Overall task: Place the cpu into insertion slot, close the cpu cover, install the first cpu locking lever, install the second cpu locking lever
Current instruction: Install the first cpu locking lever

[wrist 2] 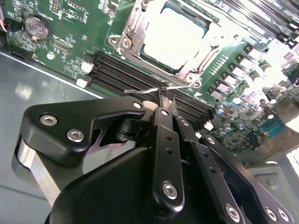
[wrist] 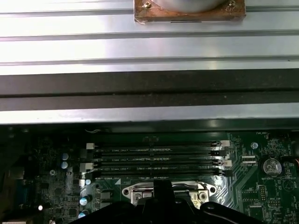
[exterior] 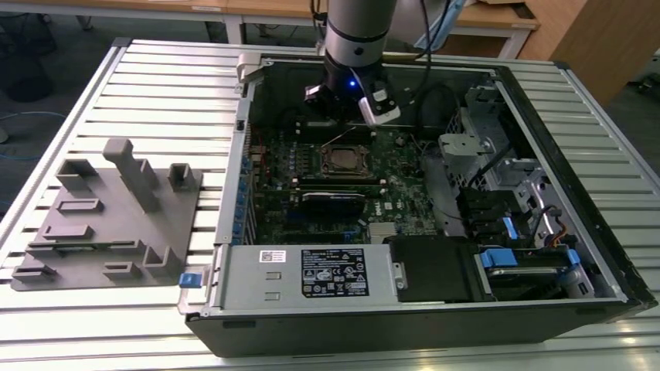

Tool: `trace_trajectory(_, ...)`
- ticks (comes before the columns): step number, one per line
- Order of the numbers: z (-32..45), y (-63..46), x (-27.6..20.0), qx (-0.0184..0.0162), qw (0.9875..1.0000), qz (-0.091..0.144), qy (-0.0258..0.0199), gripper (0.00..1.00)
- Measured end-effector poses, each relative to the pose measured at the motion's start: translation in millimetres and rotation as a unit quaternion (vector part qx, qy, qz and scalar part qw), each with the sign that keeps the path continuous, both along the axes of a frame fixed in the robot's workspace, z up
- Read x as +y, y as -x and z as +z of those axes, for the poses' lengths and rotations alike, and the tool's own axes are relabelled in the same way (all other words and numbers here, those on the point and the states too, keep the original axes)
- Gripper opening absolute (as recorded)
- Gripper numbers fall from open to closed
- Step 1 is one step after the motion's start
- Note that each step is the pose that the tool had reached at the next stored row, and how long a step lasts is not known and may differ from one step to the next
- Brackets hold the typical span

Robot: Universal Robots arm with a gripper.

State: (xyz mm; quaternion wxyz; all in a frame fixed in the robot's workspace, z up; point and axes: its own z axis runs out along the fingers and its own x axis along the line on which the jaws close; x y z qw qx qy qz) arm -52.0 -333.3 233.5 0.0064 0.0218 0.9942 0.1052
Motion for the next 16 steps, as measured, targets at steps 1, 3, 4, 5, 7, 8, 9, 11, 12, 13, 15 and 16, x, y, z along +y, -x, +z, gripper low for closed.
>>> trace_trajectory(1, -0.7, -0.7, 0.0, 0.0000, 1.0000, 0.000, -0.0001, 0.11)
trace_trajectory(3, -1.6, -1.0, 0.4, 0.0000, 1.0000, 0.000, 0.0000, 0.11)
trace_trajectory(4, -1.9, -1.0, 0.9, 0.0000, 1.0000, 0.000, 0.0000, 0.11)
trace_trajectory(5, -2.2, -1.0, 1.6, 0.0000, 1.0000, 0.000, -0.0001, 0.11)
trace_trajectory(7, -2.7, -1.0, 3.9, 0.0000, 1.0000, 0.000, -0.0001, 0.11)
trace_trajectory(8, -3.0, -1.0, 5.1, 0.0000, 1.0000, 0.000, -0.0001, 0.11)
trace_trajectory(9, -3.2, -1.0, 5.9, 0.0000, 1.0000, 0.000, -0.0001, 0.11)
trace_trajectory(11, -3.9, -1.0, 6.7, -0.0001, 1.0000, 0.000, -0.0003, 0.11)
trace_trajectory(12, -4.5, -1.1, 6.8, -0.0001, 1.0000, 0.000, -0.0003, 0.11)
trace_trajectory(13, -5.1, -1.1, 6.9, 0.0000, 1.0000, 0.000, -0.0003, 0.11)
trace_trajectory(15, -6.4, -1.3, 6.9, 0.0000, 1.0000, 0.000, -0.0002, 0.11)
trace_trajectory(16, -7.0, -1.4, 6.9, 0.0000, 1.0000, 0.000, -0.0003, 0.11)
